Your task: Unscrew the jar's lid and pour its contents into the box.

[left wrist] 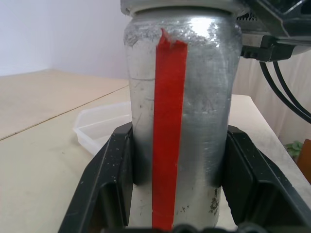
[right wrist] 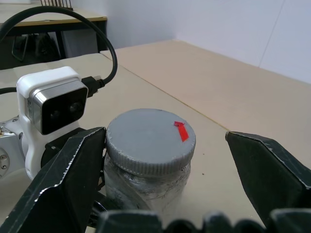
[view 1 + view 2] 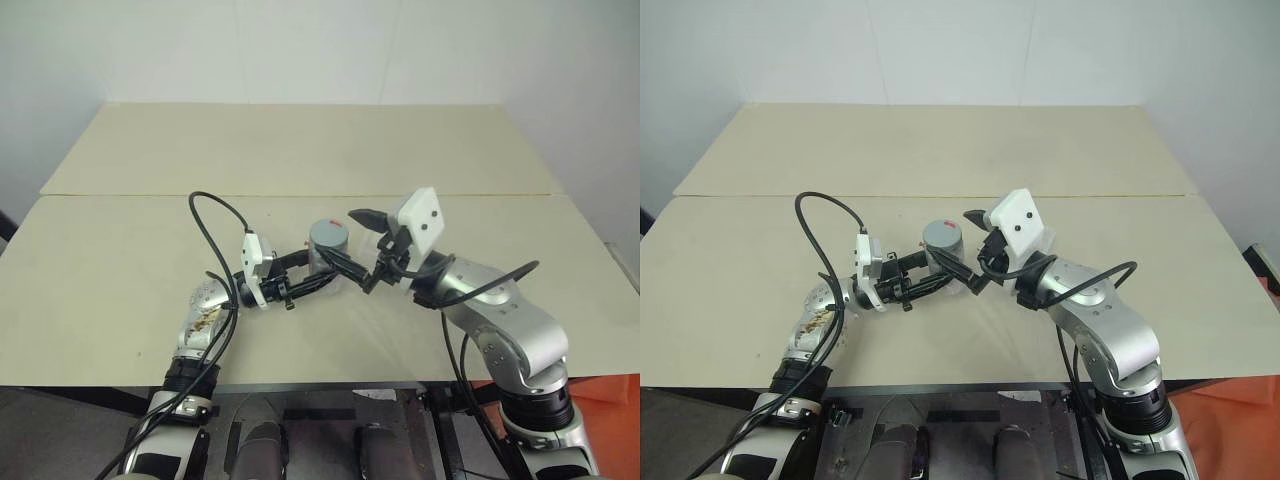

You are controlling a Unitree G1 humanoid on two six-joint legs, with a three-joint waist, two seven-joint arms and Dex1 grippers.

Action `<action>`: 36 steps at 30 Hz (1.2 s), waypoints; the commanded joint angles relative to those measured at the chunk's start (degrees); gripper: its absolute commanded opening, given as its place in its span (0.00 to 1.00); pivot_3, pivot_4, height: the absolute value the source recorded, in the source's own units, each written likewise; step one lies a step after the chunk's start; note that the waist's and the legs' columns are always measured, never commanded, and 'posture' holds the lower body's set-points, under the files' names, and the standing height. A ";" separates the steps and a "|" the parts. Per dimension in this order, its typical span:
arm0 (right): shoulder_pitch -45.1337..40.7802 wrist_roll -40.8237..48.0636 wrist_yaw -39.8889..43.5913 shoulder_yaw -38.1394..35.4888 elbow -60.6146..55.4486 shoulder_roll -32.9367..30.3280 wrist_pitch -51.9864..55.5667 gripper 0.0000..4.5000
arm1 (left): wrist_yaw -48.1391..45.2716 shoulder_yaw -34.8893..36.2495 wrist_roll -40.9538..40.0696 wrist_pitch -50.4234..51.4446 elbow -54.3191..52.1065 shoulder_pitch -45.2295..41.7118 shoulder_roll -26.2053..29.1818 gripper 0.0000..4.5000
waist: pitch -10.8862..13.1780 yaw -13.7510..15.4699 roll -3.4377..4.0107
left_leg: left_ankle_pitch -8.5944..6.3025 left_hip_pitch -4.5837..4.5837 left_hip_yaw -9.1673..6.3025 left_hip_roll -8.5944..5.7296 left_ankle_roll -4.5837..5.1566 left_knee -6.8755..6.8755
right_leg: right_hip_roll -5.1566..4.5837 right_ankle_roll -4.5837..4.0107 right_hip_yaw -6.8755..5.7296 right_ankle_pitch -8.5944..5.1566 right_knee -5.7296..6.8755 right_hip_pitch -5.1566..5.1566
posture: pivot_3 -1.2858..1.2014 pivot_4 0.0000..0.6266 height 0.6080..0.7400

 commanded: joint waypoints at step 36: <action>3.15 4.84 2.84 -9.24 -4.02 -5.92 1.12 1.00 | -0.89 2.44 -0.42 -3.43 1.41 -1.21 -0.05 0.47 | 0.00 -0.01 0.00 | 0.00 0.00 0.00 0.00 0.00 0.00 | 0.00 0.00 0.00 0.00 -0.01 0.01 | 0.52 0.24 1.00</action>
